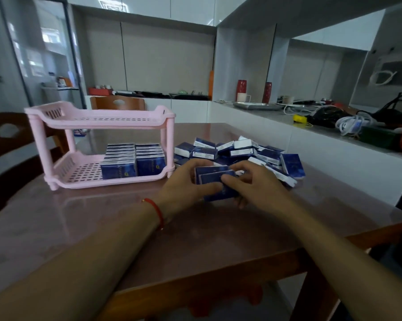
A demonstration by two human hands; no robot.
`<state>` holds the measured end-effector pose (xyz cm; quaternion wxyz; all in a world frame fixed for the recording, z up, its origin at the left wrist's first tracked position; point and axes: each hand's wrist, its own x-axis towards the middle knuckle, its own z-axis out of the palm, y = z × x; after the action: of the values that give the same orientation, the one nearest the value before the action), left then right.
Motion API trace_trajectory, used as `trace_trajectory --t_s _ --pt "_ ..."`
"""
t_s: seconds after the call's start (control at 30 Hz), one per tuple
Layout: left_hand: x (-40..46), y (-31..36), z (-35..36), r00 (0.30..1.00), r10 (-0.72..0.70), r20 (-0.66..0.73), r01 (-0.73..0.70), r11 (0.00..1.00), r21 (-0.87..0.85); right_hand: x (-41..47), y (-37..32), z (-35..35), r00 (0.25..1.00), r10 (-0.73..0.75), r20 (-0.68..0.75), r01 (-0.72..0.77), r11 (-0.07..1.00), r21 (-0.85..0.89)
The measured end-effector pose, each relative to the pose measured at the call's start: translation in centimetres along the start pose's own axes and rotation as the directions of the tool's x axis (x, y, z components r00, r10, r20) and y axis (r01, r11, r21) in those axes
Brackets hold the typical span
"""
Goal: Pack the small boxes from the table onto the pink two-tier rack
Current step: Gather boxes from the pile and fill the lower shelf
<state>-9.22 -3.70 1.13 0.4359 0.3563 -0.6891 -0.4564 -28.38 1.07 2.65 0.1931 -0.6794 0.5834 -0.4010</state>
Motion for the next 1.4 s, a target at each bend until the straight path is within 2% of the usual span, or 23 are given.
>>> trace_trajectory --t_s 0.13,0.17,0.3,0.47,0.57,0.67,0.8,0.87,1.07,1.27,1.4 --pt "-0.3 0.4 -1.7 0.998 0.063 -0.007 -0.061 0.981 0.184 0.6 -0.8 1.4 0.998 -0.057 -0.002 0.055 0.968 -0.245" --pt "-0.5 0.7 -2.4 0.997 0.073 0.006 -0.073 0.974 0.216 0.7 -1.1 1.6 0.997 -0.076 0.007 0.075 0.963 -0.257" --pt "-1.8 1.2 -6.6 0.994 0.084 0.07 -0.102 0.942 0.321 1.2 -2.9 2.9 0.973 -0.193 0.13 0.212 0.965 -0.156" --pt "-4.9 0.2 -11.1 0.996 0.048 0.072 -0.071 0.931 0.358 2.7 -5.3 6.8 0.931 -0.214 0.294 0.232 0.972 -0.029" --pt "-6.0 -0.6 -12.3 0.998 0.047 0.03 -0.054 0.947 0.317 3.3 -5.9 9.0 0.931 -0.236 0.279 0.252 0.967 -0.023" --pt "-6.0 -0.8 -13.2 0.997 0.08 0.012 -0.079 0.935 0.346 4.1 -6.0 9.7 0.935 -0.242 0.261 0.253 0.967 -0.009" --pt "-6.3 -0.6 -14.7 0.997 0.076 0.025 -0.08 0.928 0.364 4.9 -6.6 9.9 0.891 -0.284 0.355 0.32 0.946 -0.047" --pt "-6.4 -0.4 -15.6 0.995 0.097 0.007 -0.092 0.925 0.367 5.2 -7.4 10.2 0.879 -0.325 0.349 0.373 0.925 -0.077" --pt "-7.1 1.2 -18.5 0.981 0.154 -0.12 -0.08 0.877 0.475 6.8 -10.1 12.1 0.896 -0.383 0.225 0.365 0.923 0.118" --pt "-8.9 1.1 -21.5 0.943 0.155 -0.294 -0.03 0.92 0.39 8.4 -13.1 15.0 0.883 -0.413 0.225 0.379 0.908 0.179" --pt "-9.9 0.6 -22.4 0.928 0.148 -0.34 -0.019 0.934 0.356 8.4 -13.7 16.7 0.87 -0.43 0.241 0.389 0.899 0.2"
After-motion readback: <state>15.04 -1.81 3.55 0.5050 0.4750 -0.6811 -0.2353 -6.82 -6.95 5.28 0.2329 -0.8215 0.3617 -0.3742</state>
